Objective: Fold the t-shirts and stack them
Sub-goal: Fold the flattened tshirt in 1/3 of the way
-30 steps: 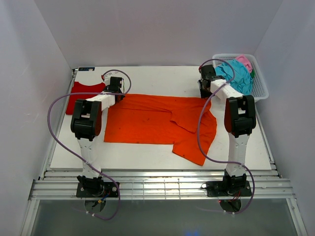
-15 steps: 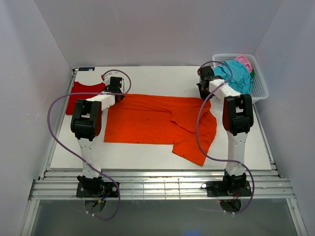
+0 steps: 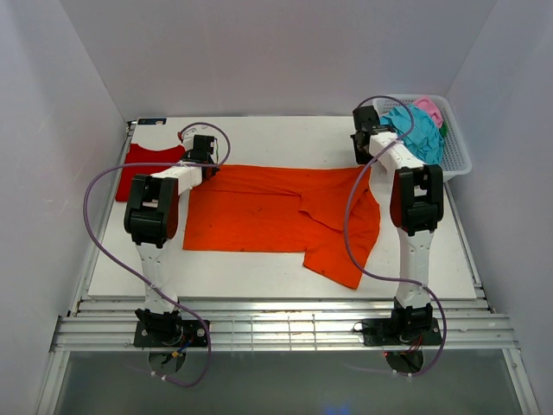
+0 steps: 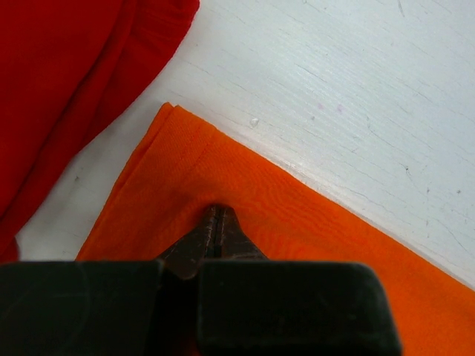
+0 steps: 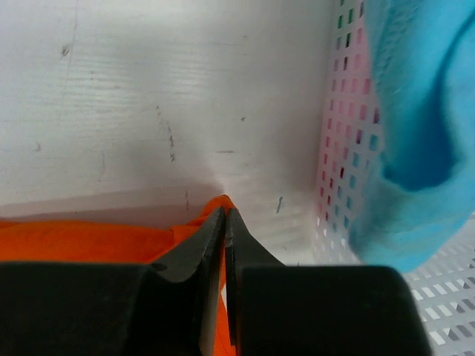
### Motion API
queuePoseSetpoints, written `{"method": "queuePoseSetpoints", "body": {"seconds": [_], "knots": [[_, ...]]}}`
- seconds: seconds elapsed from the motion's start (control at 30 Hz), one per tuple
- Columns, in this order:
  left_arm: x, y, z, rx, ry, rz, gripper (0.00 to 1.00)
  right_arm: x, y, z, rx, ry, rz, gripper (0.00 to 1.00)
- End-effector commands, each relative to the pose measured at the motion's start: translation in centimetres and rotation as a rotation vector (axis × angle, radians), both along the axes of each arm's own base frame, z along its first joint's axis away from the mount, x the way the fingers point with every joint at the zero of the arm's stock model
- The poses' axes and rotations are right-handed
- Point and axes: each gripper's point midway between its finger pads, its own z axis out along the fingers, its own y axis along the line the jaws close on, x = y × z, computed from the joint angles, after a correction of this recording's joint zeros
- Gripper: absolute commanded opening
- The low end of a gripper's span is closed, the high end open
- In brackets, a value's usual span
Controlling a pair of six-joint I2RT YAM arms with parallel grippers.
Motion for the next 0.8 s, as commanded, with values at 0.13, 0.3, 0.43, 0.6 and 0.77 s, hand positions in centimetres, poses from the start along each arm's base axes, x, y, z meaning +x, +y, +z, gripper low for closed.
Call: {"method": "queuePoseSetpoints", "body": {"seconds": [0.13, 0.3, 0.43, 0.6, 0.77], "knots": [[-1.6, 1.5, -2.0, 0.037, 0.076, 0.026, 0.0, 2.8, -1.3, 0.8, -0.021, -0.076, -0.056, 0.08], [-1.5, 1.6, -2.0, 0.042, 0.075, 0.029, 0.0, 3.0, -2.0, -0.3, -0.06, -0.07, -0.083, 0.08], [-1.3, 1.5, -2.0, 0.038, 0.074, 0.026, 0.0, 3.3, -2.0, -1.1, -0.06, -0.081, -0.085, 0.08], [-1.0, 1.2, -1.5, 0.029, 0.057, 0.019, 0.0, 4.5, -2.2, 0.2, -0.067, -0.159, -0.102, 0.31], [0.2, 0.7, 1.5, 0.008, -0.039, 0.0, 0.0, 5.3, -2.6, 5.9, -0.069, -0.313, -0.11, 0.37]]}}
